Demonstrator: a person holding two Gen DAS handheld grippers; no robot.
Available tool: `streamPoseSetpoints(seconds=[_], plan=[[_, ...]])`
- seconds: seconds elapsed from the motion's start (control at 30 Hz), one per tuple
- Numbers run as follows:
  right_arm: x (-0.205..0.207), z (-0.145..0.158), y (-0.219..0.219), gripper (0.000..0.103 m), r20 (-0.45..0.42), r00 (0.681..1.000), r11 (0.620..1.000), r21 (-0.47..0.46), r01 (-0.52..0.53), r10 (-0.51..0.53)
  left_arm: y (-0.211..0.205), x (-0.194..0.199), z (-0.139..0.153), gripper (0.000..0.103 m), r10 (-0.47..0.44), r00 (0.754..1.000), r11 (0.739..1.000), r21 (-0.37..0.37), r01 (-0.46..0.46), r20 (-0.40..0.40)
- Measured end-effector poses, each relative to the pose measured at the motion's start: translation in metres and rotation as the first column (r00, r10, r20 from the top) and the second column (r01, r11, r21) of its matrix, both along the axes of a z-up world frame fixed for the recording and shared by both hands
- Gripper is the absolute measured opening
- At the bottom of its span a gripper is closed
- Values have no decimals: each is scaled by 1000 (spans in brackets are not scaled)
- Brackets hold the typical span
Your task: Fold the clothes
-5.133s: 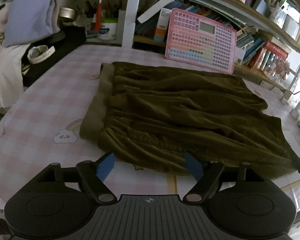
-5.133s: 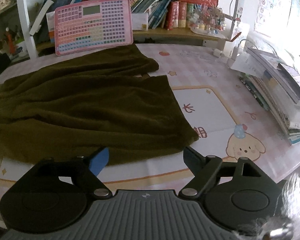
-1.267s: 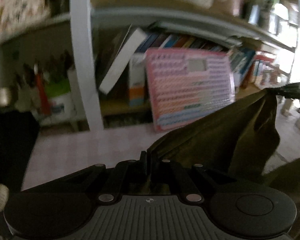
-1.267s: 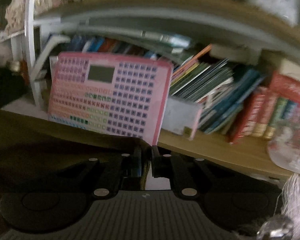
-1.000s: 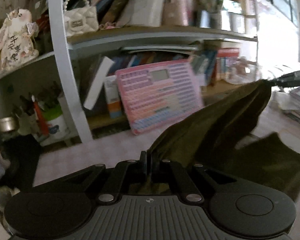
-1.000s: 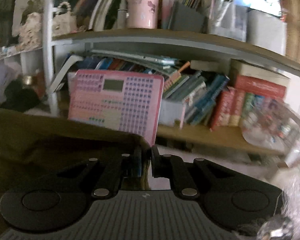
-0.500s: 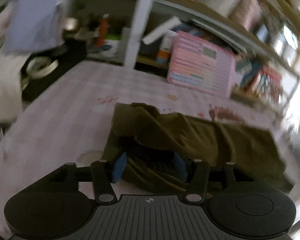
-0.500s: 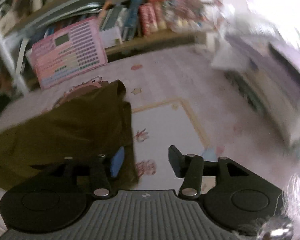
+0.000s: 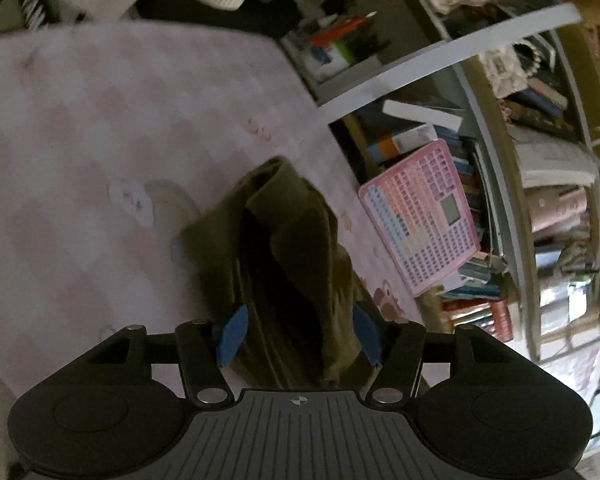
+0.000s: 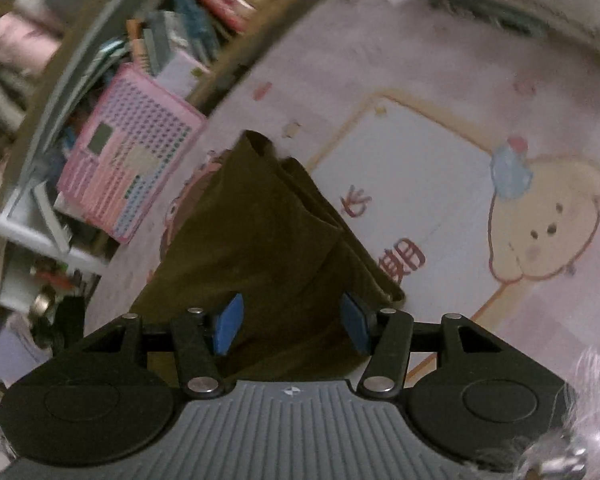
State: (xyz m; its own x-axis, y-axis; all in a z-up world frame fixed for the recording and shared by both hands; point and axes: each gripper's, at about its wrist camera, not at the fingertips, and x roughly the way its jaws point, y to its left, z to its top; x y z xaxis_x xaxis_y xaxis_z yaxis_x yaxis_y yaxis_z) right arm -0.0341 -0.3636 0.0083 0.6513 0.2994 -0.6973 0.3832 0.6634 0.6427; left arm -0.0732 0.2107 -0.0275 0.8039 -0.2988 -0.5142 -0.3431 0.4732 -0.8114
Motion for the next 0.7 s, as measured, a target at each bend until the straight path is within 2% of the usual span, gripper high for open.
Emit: streamPoseSetpoints(seconds=[0.23,0.33,0.47,0.57,0.6,0.63,0.67,0.7], plan=[[19,-20,-12,52,-87,993,982,164,93,-80,-7,16,-8,59,57,998,991,-123,-58,-15],[27,-29,-14,52,-122,987,971,202,125,-101,-12,29,-8,59,60,998,990,-126,-63,-27],[36,-33,-17,52,-122,985,958,245,148,-121,-15,49,-12,59,84,996,987,-130,-89,-43],[44,-36,-19,51,-128,982,950,262,171,-141,-13,64,-16,54,120,990,985,-116,-128,-77],[46,-37,-20,49,-134,978,944,270,189,-157,-12,69,-14,43,126,989,987,-92,-133,-80],[49,-39,-21,38,-140,975,939,277,206,-173,-12,74,-12,36,132,988,988,-66,-137,-81],[53,-40,-22,13,-143,973,935,280,218,-184,-11,80,-8,22,125,989,990,-49,-129,-73],[59,-40,-22,5,-140,973,935,280,219,-186,-11,87,-4,10,115,991,992,-34,-118,-64]])
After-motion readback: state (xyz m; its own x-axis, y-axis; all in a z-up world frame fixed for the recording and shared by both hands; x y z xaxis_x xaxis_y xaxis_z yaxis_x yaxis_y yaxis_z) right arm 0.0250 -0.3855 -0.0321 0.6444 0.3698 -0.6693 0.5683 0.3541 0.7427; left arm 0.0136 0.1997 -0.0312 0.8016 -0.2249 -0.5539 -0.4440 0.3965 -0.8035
